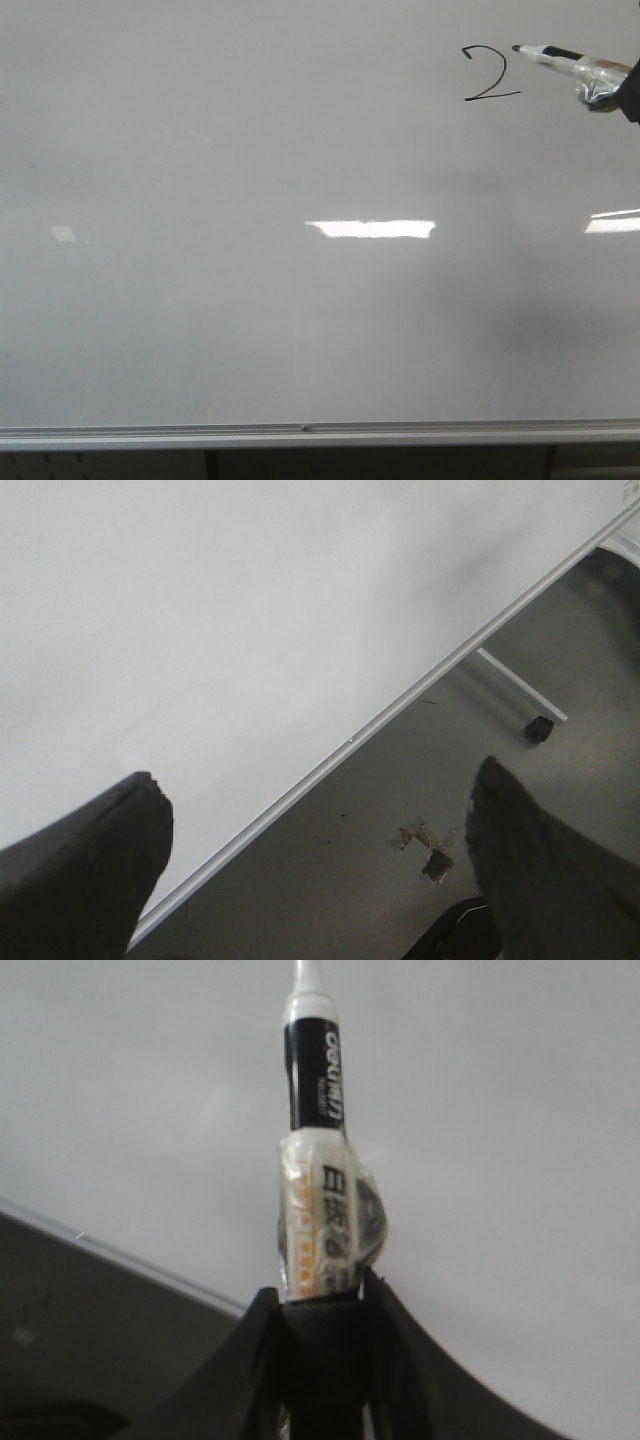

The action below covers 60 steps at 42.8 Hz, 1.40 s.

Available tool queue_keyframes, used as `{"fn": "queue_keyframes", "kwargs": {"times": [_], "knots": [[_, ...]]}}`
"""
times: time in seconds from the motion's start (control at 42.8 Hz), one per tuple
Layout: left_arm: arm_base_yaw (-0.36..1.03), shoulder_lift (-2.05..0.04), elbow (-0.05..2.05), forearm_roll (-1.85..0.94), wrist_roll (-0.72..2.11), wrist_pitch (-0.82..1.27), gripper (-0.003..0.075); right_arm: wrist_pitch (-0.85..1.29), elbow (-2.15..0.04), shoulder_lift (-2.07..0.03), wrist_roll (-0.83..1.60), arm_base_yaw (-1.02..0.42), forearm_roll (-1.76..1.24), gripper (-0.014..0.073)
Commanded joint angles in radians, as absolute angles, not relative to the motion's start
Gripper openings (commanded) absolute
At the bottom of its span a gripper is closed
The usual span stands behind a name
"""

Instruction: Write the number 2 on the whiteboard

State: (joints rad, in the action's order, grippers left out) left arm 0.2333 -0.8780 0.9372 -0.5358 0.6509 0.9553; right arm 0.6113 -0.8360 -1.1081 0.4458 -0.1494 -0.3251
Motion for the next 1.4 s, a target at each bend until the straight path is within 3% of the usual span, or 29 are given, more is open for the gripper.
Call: {"fn": "queue_keyframes", "kwargs": {"times": [0.0, 0.257, 0.467, 0.747, 1.237, 1.377], "knots": [[0.231, -0.879, 0.965, -0.678, 0.748, 0.925, 0.0584, 0.747, -0.897, -1.049, 0.476, -0.206, -0.325, 0.0034], [0.319, -0.99, 1.03, -0.748, 0.898, 1.036, 0.0584, 1.065, -0.965, -1.043, 0.73, -0.391, -0.377, 0.0034], [0.524, -1.103, 1.118, -0.697, 0.935, 1.039, 0.0584, 1.083, -0.965, -1.043, 0.86, -0.458, -0.469, 0.0034], [0.758, -1.294, 1.264, -0.556, 0.933, 1.04, 0.0584, 1.099, -0.965, -1.043, 0.861, -0.458, -0.478, 0.0034], [0.864, -1.541, 1.398, -0.527, 0.936, 1.039, 0.0583, 1.089, -0.965, -1.043, 0.861, -0.458, -0.478, 0.0034], [0.884, -1.552, 1.398, -0.527, 0.937, 1.008, 0.052, 1.086, -0.965, -1.043, 0.861, -0.458, -0.478, 0.0034]]}}
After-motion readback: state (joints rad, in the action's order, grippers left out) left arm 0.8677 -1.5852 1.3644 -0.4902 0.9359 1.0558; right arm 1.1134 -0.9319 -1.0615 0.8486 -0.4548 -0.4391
